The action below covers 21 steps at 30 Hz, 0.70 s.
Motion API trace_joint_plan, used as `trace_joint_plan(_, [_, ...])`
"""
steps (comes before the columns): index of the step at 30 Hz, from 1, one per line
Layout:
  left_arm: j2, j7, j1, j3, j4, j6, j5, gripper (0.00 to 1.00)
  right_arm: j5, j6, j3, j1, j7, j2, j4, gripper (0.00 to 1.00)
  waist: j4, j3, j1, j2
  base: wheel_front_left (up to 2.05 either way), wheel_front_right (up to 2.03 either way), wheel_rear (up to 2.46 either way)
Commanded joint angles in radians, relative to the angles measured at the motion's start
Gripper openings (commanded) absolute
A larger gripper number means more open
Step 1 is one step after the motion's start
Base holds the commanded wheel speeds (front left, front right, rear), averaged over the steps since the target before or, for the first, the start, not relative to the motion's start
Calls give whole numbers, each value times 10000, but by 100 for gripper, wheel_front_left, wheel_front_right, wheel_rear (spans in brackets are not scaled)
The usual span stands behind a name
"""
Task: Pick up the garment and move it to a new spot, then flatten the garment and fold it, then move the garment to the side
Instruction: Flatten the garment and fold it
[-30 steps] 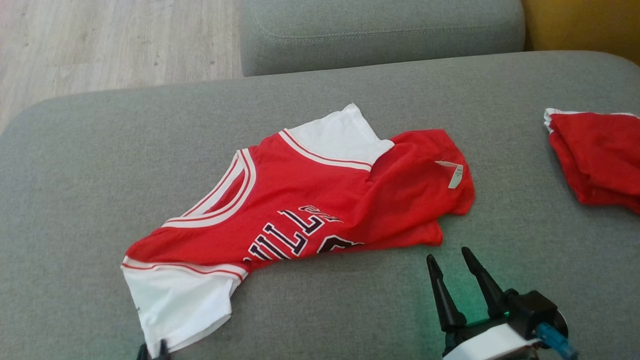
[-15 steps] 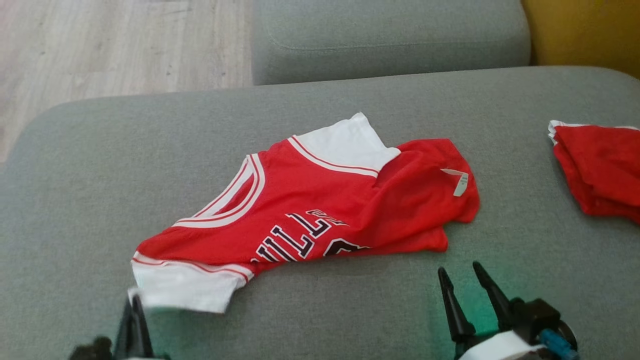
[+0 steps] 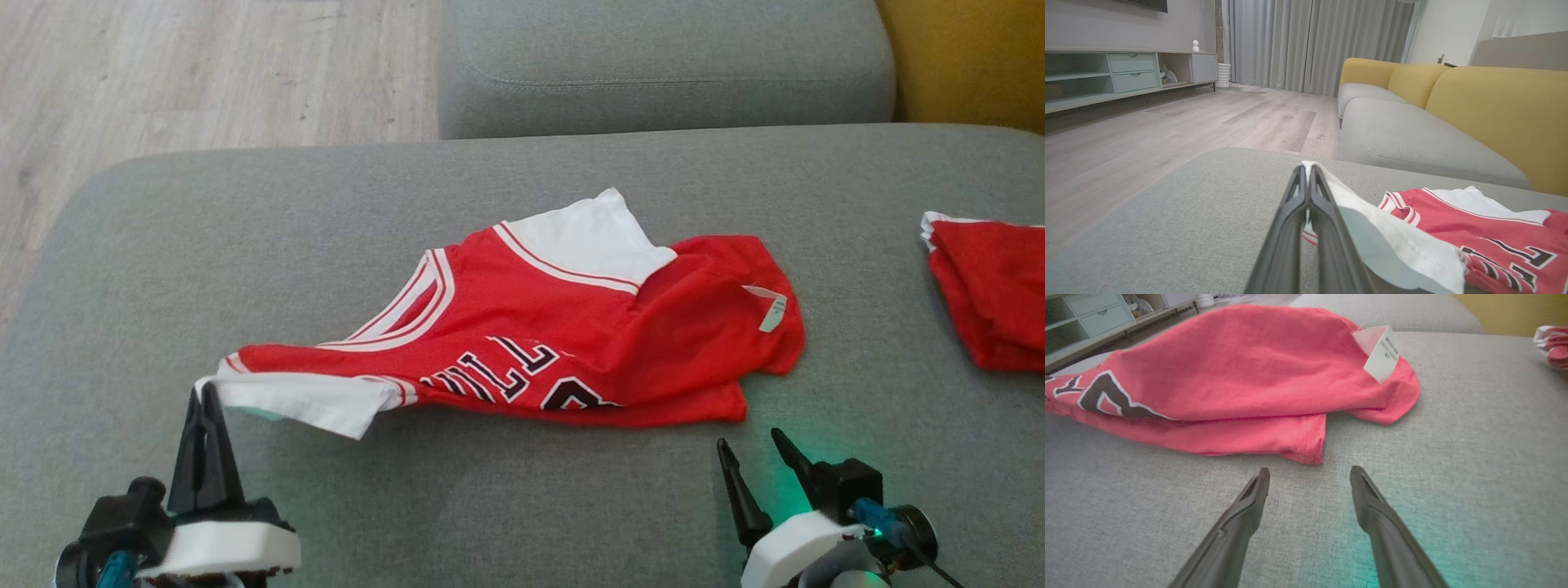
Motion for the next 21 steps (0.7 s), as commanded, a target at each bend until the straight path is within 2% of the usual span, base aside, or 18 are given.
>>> trace_joint_plan(1, [113,7,-484,272,-430,123,141,0,-107,-7,217,-391,-67,-45,-85,100,98,-6,0,0,0,0,0])
trace_joint_plan(14, [-72,183,-819,-214,-919,295,361,0,-268,-7,269,-1305,-67,-45,840,100,505,426,0,0,0,0,0])
trace_joint_plan(15, [-73,187,-837,-235,-923,301,369,0,-284,-7,258,-1338,-67,-45,882,89,518,448,0,0,0,0,0])
trace_joint_plan(16, [-72,191,-850,-253,-925,305,375,0,-315,-7,220,-1365,-67,-45,946,64,528,460,0,0,0,0,0])
trace_joint_plan(17, [-66,198,-861,-266,-925,307,375,0,-342,-7,205,-1383,-67,-45,1021,39,535,463,0,0,0,0,0])
trace_joint_plan(18, [-57,210,-868,-276,-925,307,374,0,-348,-7,213,-1394,-67,-45,1076,0,539,457,0,0,0,0,0])
trace_joint_plan(21, [-35,238,-887,-293,-923,306,368,0,-359,-7,215,-1371,-67,-45,1164,0,545,415,0,0,0,0,0])
